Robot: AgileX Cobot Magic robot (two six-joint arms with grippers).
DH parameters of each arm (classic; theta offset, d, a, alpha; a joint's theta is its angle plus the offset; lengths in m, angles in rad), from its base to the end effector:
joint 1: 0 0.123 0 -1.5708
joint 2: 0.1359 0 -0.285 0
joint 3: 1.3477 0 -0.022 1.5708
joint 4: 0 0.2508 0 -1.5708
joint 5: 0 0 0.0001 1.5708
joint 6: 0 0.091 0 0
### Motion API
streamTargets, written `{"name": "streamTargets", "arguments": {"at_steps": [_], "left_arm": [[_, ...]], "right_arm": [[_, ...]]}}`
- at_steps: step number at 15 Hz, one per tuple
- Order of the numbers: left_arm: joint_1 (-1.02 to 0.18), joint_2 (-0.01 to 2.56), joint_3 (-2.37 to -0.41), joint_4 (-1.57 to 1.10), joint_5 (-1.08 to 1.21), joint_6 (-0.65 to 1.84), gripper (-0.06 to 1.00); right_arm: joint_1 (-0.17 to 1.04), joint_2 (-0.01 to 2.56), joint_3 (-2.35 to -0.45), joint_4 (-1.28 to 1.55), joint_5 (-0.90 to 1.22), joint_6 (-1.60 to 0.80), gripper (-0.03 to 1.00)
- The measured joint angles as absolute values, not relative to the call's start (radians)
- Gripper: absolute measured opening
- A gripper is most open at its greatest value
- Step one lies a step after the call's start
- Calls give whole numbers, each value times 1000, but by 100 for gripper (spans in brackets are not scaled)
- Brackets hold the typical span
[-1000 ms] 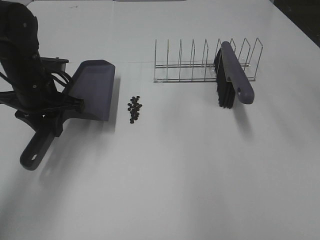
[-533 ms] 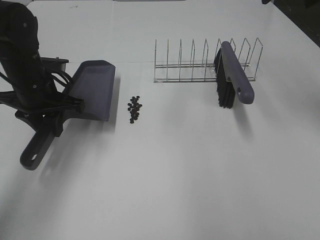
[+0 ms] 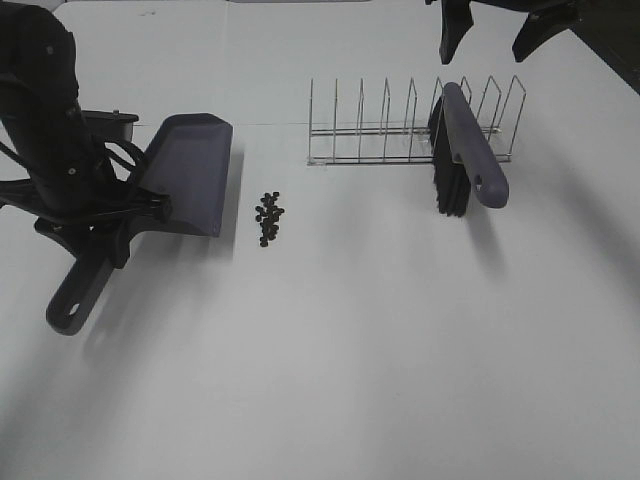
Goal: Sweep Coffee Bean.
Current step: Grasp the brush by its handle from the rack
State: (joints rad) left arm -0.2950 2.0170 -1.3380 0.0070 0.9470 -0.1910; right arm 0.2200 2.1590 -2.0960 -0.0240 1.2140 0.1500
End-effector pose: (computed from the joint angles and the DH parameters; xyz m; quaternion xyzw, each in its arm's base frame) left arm 0.3637 -0.1100 0.1485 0.0540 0.9984 -0.0011 0.0162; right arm 0.4618 0.1012 0.2801 -0.0363 0.9812 0.0232 0.1883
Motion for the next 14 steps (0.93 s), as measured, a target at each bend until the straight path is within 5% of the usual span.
{"name": "streamTargets", "arguments": {"at_steps": [14], "left_arm": [[-295, 2017, -1338, 7, 923, -191, 35]], "right_arm": [[220, 2436, -2136, -60, 1201, 168, 62]]}}
